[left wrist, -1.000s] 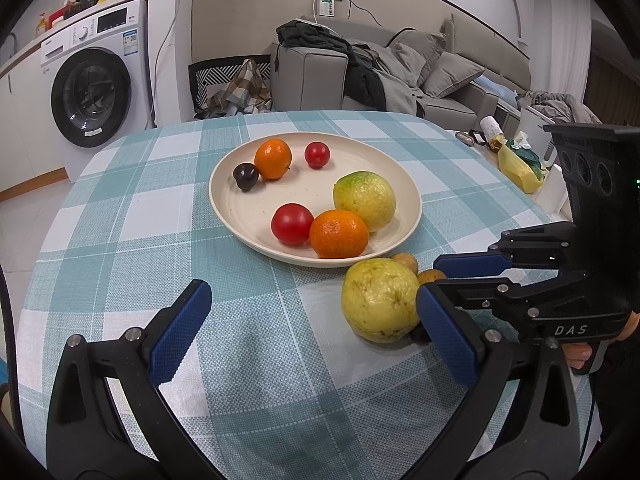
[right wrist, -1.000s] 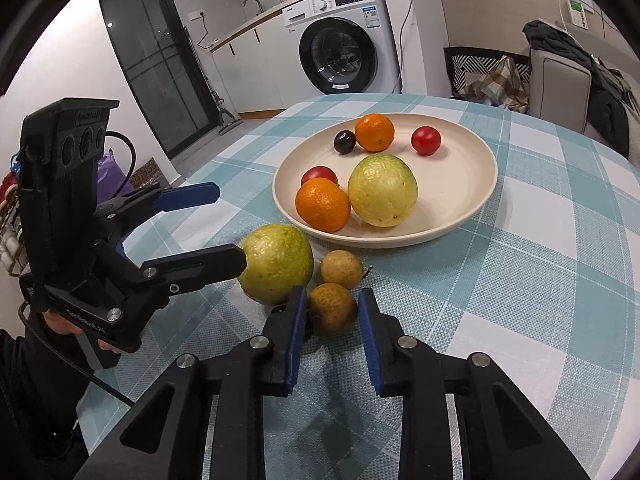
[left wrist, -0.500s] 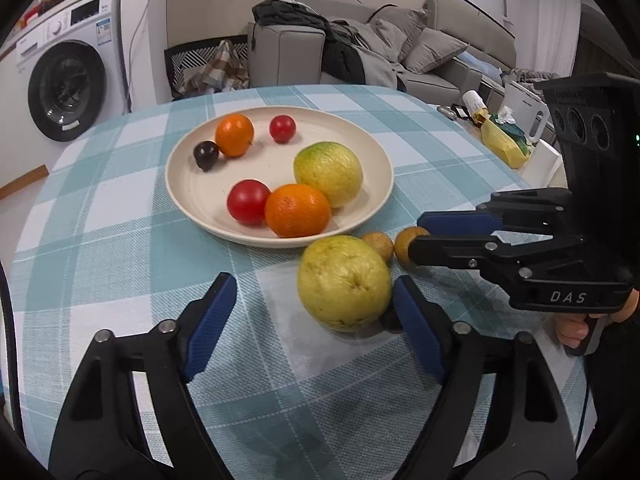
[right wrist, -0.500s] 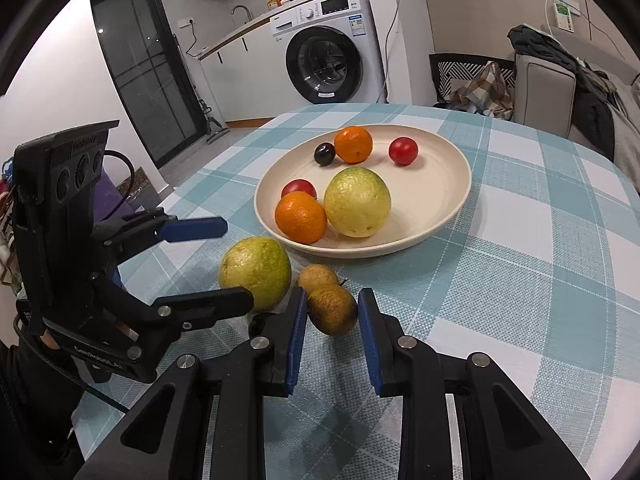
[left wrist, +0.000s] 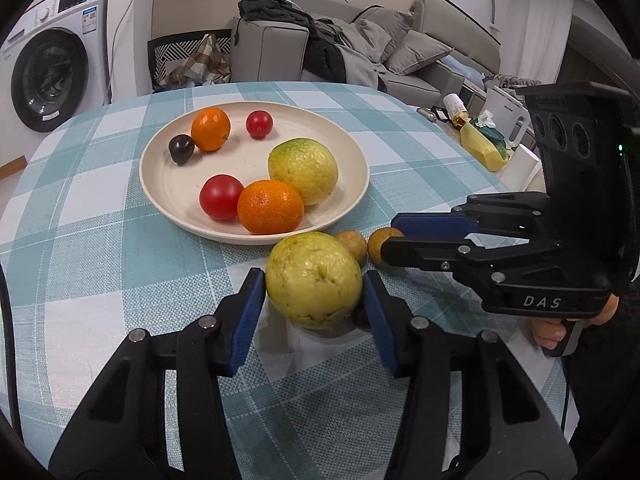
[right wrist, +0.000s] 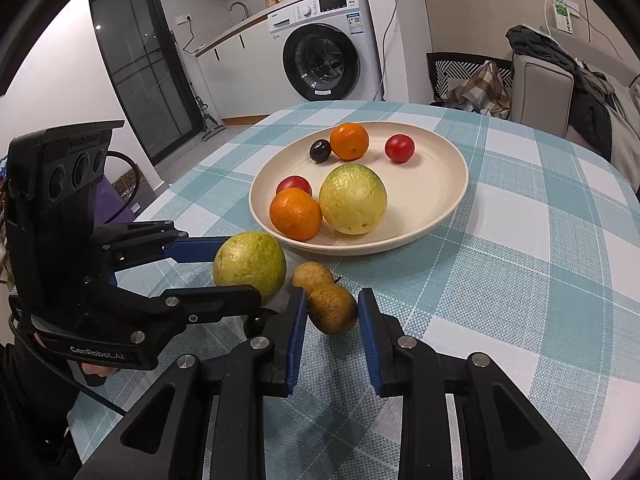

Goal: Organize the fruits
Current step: 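Close the left gripper on the green guava while the right gripper closes on a brown fruit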

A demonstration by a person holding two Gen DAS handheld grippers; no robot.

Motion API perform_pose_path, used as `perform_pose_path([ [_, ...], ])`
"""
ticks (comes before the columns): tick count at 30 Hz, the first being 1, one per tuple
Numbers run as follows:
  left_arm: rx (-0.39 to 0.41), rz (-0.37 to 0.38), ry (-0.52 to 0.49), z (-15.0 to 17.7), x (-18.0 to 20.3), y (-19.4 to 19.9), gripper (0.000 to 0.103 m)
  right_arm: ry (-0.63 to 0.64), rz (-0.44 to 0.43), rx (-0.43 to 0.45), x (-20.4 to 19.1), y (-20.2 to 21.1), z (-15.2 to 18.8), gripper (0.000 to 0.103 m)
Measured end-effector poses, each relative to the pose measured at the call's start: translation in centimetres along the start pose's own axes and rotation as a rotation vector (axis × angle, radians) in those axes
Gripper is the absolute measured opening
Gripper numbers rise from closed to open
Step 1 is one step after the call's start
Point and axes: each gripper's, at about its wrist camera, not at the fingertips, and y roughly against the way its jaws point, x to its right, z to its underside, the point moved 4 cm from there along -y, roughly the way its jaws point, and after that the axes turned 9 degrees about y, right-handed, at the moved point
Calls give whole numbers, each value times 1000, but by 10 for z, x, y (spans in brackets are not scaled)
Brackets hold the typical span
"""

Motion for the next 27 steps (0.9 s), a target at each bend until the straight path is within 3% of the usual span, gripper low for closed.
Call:
perform_pose_path([
  [14, 54, 23, 37, -5, -8, 14, 47, 4, 4, 24, 1, 4, -2, 27],
  [27, 60, 24, 47, -7, -11, 16, 47, 20, 4, -49, -2, -11, 4, 28],
])
